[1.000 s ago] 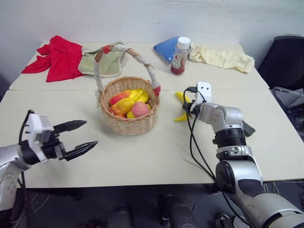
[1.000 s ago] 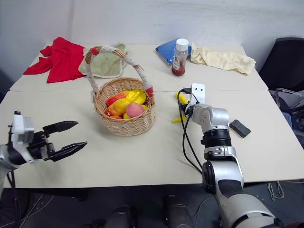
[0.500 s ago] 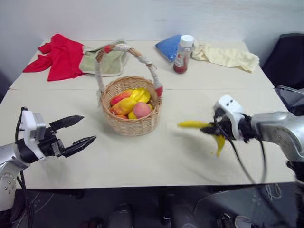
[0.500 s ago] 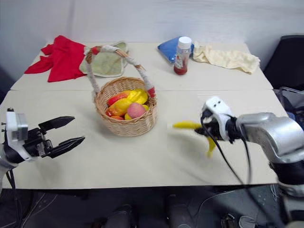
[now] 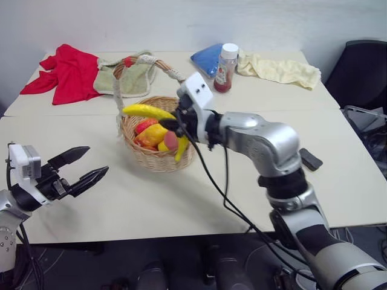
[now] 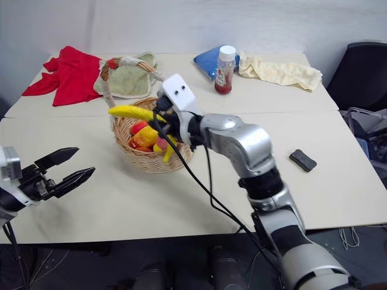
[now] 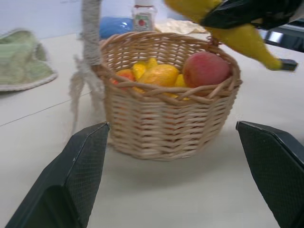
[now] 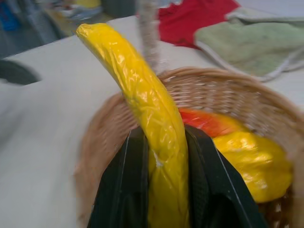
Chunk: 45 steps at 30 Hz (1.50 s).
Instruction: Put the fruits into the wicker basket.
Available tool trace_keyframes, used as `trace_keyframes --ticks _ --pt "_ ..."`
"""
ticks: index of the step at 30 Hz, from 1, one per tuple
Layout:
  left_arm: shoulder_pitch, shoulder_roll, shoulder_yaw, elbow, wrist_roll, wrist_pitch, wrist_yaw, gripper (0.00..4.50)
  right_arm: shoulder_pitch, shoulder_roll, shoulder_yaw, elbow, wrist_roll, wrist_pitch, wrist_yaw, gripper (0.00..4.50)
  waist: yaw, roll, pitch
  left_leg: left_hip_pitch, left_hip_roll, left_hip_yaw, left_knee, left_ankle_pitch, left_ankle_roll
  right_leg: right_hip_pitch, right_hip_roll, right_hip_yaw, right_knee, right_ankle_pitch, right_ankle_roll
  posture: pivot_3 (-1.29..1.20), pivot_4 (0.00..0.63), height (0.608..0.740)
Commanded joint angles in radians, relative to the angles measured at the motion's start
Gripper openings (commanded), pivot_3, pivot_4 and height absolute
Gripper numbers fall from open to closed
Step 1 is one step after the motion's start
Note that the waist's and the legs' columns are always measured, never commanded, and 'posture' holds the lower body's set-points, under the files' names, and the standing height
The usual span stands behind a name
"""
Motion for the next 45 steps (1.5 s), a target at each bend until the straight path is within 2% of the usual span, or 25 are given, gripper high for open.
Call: trace_keyframes --ticks 1,6,12,13,17,21,22,24,27,30,38,41,45 --pt "0.019 -0.011 0.032 -0.037 -0.019 -0.024 0.013 4.50 -0.033 0.069 -0.030 0.058 -0.047 -0.055 -0.065 0.64 -0.002 0.000 0.000 -0.001 0.000 0.000 0.001 0.000 -0.001 0.000 0.000 0.000 -0.001 0.000 0.000 0.00 0.150 0.740" --pt "0.031 -0.029 0.029 -0.060 -0.024 -0.029 0.030 4.50 -0.016 0.094 0.027 0.077 -0.120 -0.158 -0.036 2.32 -0.009 -0.001 -0.001 0.000 0.000 0.001 0.000 -0.002 0.003 0.000 0.000 -0.001 0.000 0.000 0.000 0.00 0.150 0.740" --pt "0.029 -0.040 0.027 -0.082 -0.036 -0.027 0.049 4.50 0.087 0.016 0.016 -0.101 -0.049 -0.212 0.159 4.35 -0.004 -0.001 0.000 0.001 0.001 -0.001 0.000 -0.001 0.003 0.000 0.000 -0.002 0.000 0.000 0.000 0.00 0.150 0.740" --pt "0.030 -0.040 0.027 -0.083 -0.037 -0.027 0.051 4.50 0.110 -0.006 0.005 -0.137 -0.031 -0.227 0.197 4.45 -0.004 -0.001 0.000 0.001 0.001 -0.001 0.000 0.000 0.003 0.000 0.000 -0.002 0.000 0.000 0.000 0.00 0.150 0.740" --pt "0.028 -0.035 0.024 -0.076 -0.038 -0.029 0.054 4.50 0.212 -0.075 -0.080 -0.266 0.093 -0.289 0.348 4.45 -0.001 -0.001 -0.001 0.001 0.000 -0.001 0.001 0.000 0.003 0.001 0.000 -0.002 0.000 0.001 0.001 0.00 0.150 0.740" --pt "0.017 -0.015 0.029 -0.066 -0.040 -0.026 0.044 4.50 0.340 -0.211 -0.209 -0.348 0.225 -0.298 0.490 4.45 0.004 -0.001 -0.001 0.002 0.000 -0.001 0.001 0.000 0.004 0.002 0.000 -0.003 0.000 0.001 0.001 0.00 0.150 0.740" --pt "0.018 -0.011 0.032 -0.065 -0.042 -0.025 0.041 4.50 0.350 -0.223 -0.224 -0.352 0.248 -0.290 0.496 4.45 0.004 -0.001 -0.001 0.002 0.000 -0.001 0.001 0.000 0.004 0.002 0.000 -0.003 0.000 0.001 0.001 0.00 0.150 0.740" --pt "0.023 0.011 0.044 -0.074 -0.055 -0.012 0.023 4.50 0.382 -0.323 -0.251 -0.344 0.290 -0.241 0.571 4.45 0.001 -0.001 0.000 0.003 -0.001 0.000 0.001 0.000 0.004 0.002 0.000 -0.002 0.000 0.001 0.001 0.00 0.150 0.740" --pt "0.032 0.038 0.060 -0.072 -0.073 -0.001 -0.003 4.50 0.394 -0.414 -0.271 -0.246 0.248 -0.269 0.595 4.45 -0.001 -0.001 0.000 0.004 -0.001 0.000 0.001 0.000 0.004 0.003 0.001 -0.002 0.001 0.001 0.001 0.00 0.150 0.740" --pt "0.033 0.047 0.060 -0.069 -0.082 0.006 -0.009 4.50 0.329 -0.405 -0.256 -0.077 0.160 -0.360 0.562 4.45 -0.008 -0.001 0.000 0.009 -0.001 0.002 0.000 0.000 0.004 0.005 0.002 0.000 0.001 0.001 0.001 0.00 0.150 0.740" --pt "-0.002 0.033 0.014 -0.083 -0.082 0.017 0.016 4.50 0.100 -0.211 -0.142 0.311 -0.005 -0.613 0.611 4.45 -0.007 0.000 0.000 0.013 0.000 0.005 -0.002 0.001 0.003 0.004 0.008 0.005 0.006 -0.001 -0.002 0.00 0.150 0.740" --pt "-0.019 0.030 0.002 -0.082 -0.079 0.014 0.026 4.50 0.024 -0.139 -0.116 0.406 -0.019 -0.641 0.648 3.93 -0.005 0.000 0.000 0.012 0.002 0.004 -0.002 0.001 0.002 0.004 0.007 0.005 0.005 -0.001 -0.002 0.00 0.150 0.740" --pt "-0.025 0.028 -0.002 -0.086 -0.075 0.005 0.030 4.50 -0.014 -0.121 -0.095 0.490 -0.070 -0.706 0.692 2.57 -0.005 0.000 0.000 0.012 0.000 0.005 -0.001 0.001 0.002 0.004 0.002 0.004 0.006 -0.001 -0.001 0.00 0.150 0.740"
